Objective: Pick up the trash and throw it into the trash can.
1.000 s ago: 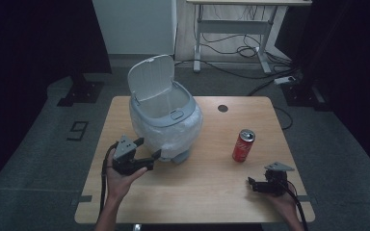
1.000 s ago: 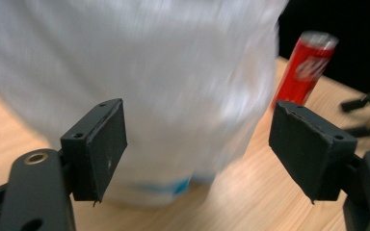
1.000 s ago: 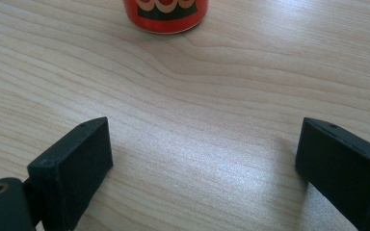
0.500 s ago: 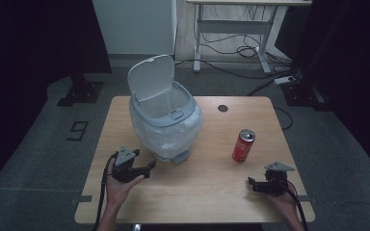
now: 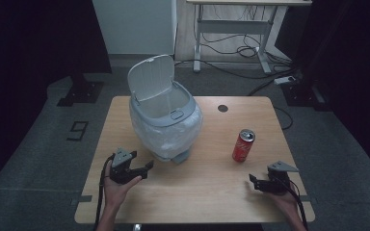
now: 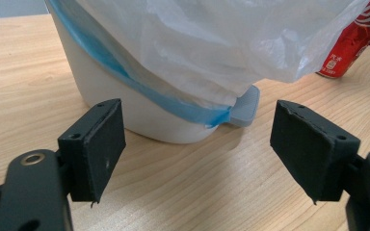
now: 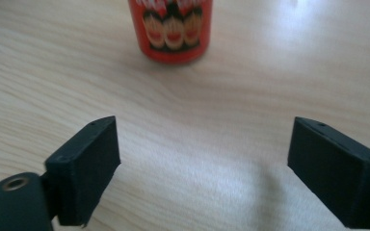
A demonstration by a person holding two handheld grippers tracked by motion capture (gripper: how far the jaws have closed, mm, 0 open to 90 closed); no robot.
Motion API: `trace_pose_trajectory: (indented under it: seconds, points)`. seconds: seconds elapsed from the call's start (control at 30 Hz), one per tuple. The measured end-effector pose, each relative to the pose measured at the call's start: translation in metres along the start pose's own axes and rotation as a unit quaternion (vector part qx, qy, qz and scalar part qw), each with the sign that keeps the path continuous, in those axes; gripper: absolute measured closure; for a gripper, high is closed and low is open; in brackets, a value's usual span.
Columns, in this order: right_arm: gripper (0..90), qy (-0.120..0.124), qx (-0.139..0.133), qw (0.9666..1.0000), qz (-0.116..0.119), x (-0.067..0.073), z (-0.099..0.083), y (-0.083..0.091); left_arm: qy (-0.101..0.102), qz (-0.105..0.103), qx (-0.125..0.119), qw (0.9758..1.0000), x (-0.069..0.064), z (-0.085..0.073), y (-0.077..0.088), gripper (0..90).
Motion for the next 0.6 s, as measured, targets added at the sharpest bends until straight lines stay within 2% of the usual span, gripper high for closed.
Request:
trace_pose_trajectory:
  seconds: [0.03,0.07,0.1,0.17,0.23,0.37,0.47,0.6]
  points:
    - [12.9,0.003,-0.007,1.0000,-0.002,0.001,0.003,0.002,0.000,0.000,0.001,1.0000,0.000,0.000,-0.001,19.7]
    - [13.1,0.018,-0.022,0.9996,0.001,0.003,0.008,0.005,-0.001,0.000,0.001,1.0000,0.001,0.000,-0.001,19.7]
    - [13.3,0.035,-0.039,0.9986,-0.007,0.004,0.014,0.010,-0.002,0.002,0.003,1.0000,0.003,-0.001,-0.002,19.7]
    - [13.4,0.039,-0.043,0.9983,-0.007,0.004,0.017,0.011,-0.001,0.001,0.004,1.0000,0.003,-0.001,-0.003,19.7]
    - [14.0,0.026,-0.043,0.9987,-0.001,0.005,0.023,0.012,0.002,-0.001,0.006,1.0000,0.003,-0.002,-0.003,19.7]
    - [14.0,0.024,-0.042,0.9988,0.004,0.006,0.026,0.010,0.004,-0.003,0.006,1.0000,0.002,-0.002,-0.004,19.7]
    - [13.8,0.008,-0.051,0.9986,0.014,0.004,0.040,0.008,0.008,-0.004,0.006,0.9999,0.001,-0.004,-0.004,19.8]
    - [13.3,0.001,-0.052,0.9984,0.021,0.004,0.051,0.005,0.013,-0.004,0.006,0.9999,0.002,-0.005,-0.005,19.8]
Point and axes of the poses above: each handheld gripper's, and its own axes: y roughly backward along the jaws, z roughly out of its top, x roughly to its left, the point moved 10 cm from there along -y, roughly forward along the jaws, and after that the axes turned 6 degrees about -z, right-handed, at the moved point
